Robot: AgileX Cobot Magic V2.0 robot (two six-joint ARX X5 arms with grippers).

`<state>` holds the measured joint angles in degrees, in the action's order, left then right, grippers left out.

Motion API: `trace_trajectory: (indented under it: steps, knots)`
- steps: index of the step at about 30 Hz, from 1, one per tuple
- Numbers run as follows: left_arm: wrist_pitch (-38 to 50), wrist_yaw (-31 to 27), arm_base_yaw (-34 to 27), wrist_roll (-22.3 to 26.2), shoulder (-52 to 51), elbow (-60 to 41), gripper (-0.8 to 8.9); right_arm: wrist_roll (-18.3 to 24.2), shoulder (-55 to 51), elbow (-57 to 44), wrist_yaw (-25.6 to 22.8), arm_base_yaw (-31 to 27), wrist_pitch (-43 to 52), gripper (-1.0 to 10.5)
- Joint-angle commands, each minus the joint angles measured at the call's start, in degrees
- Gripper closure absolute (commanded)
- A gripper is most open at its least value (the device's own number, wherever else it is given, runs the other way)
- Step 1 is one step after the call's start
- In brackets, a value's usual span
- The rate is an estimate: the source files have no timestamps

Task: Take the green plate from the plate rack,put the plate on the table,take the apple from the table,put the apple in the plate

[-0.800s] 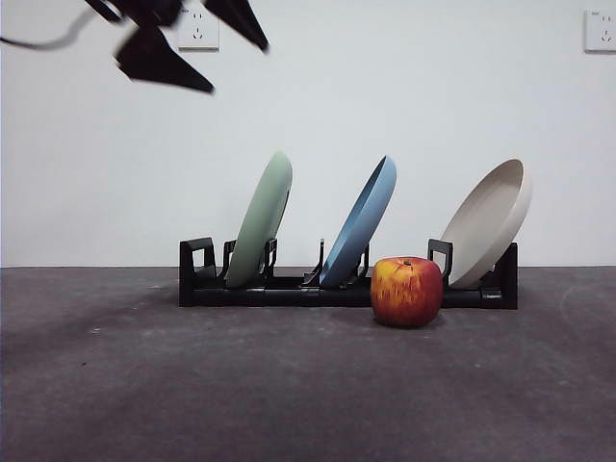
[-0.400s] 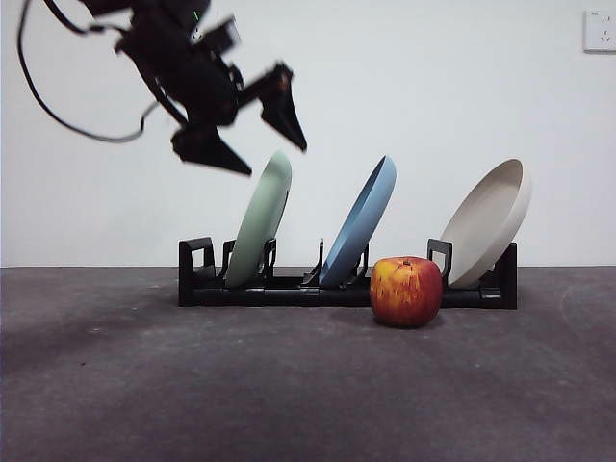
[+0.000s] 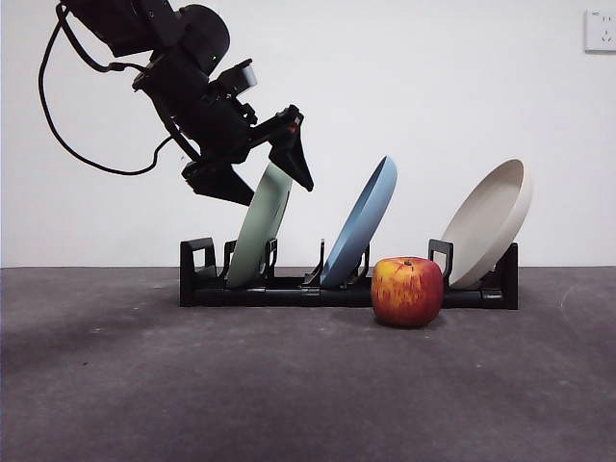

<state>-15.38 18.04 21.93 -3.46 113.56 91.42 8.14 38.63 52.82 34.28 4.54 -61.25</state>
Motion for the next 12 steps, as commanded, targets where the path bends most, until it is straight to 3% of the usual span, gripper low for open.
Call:
trace_trajectory:
  steps: [1,6,12]
  knots:
    - [-0.09,0.39,0.20,0.42,0.50,-0.02,6.60,-0.35,0.00,0.20,-0.09,0.13,0.37,2.9]
    - [-1.51,0.50,0.20,0.42,0.48,-0.02,8.13,-0.31,0.00,0.20,-0.11,0.13,0.39,2.9]
    - [-2.34,3.41,0.15,0.44,0.24,0.02,8.22,-0.33,0.00,0.20,-0.11,0.13,0.39,2.9]
